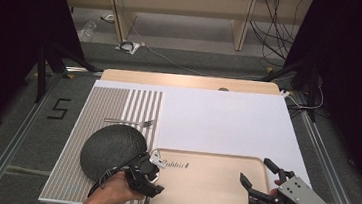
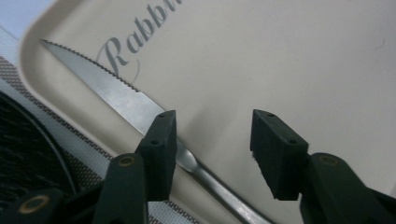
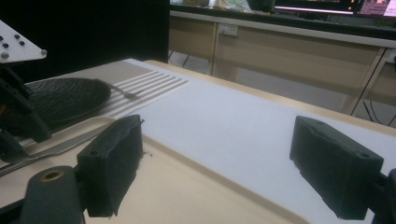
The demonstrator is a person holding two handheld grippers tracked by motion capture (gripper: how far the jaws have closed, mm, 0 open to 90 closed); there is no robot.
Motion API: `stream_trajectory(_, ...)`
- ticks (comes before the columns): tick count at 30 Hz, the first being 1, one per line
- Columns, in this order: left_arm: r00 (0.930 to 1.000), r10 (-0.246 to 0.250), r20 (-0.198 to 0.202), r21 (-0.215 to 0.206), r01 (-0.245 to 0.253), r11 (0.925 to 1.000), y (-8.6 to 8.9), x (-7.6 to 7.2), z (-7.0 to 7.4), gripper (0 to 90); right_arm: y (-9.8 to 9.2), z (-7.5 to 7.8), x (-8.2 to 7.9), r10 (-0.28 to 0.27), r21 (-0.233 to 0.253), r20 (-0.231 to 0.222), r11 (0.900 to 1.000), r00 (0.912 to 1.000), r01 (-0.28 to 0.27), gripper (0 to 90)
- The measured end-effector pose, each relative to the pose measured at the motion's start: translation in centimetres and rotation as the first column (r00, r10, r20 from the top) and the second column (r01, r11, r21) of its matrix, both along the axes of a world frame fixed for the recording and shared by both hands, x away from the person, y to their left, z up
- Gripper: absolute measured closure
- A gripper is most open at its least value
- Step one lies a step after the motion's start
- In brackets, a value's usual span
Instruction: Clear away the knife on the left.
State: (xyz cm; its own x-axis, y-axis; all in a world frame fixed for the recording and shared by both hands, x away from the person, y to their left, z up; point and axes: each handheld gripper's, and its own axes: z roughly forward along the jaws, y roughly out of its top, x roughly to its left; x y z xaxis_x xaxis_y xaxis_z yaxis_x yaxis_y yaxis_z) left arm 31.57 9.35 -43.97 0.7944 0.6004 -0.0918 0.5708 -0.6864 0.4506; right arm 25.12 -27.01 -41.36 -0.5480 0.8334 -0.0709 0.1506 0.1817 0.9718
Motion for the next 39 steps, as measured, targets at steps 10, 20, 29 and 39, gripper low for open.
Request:
stream_trajectory(10, 0.9983, 0.047, 0.034, -0.043, -0.046, 0.9981, 1.0, 0.4, 1.0, 31.4, 0.0, 0.0, 0.0, 0.000, 0.000, 0.000, 1.000, 1.0000, 0.000, 17.9)
stream_trajectory(20, 0.9935, 0.086, 0.074, -0.081, -0.080, 0.9935, 2.6, 0.9, 2.4, 24.7, -0.1, 0.0, 0.0, 0.001, 0.005, 0.001, 1.000, 1.0000, -0.001, 17.9)
stream_trajectory(29, 0.9870, 0.111, 0.116, -0.114, -0.098, 0.9887, 3.8, 1.3, 3.5, 24.2, -0.1, 0.0, 0.0, 0.003, 0.006, 0.002, 1.000, 1.0000, -0.003, 17.9)
stream_trajectory(39, 0.9797, 0.141, 0.143, -0.124, -0.124, 0.9845, 5.2, 1.8, 4.3, 23.3, -0.1, 0.0, 0.0, 0.002, 0.006, 0.004, 1.000, 1.0000, -0.002, 17.9)
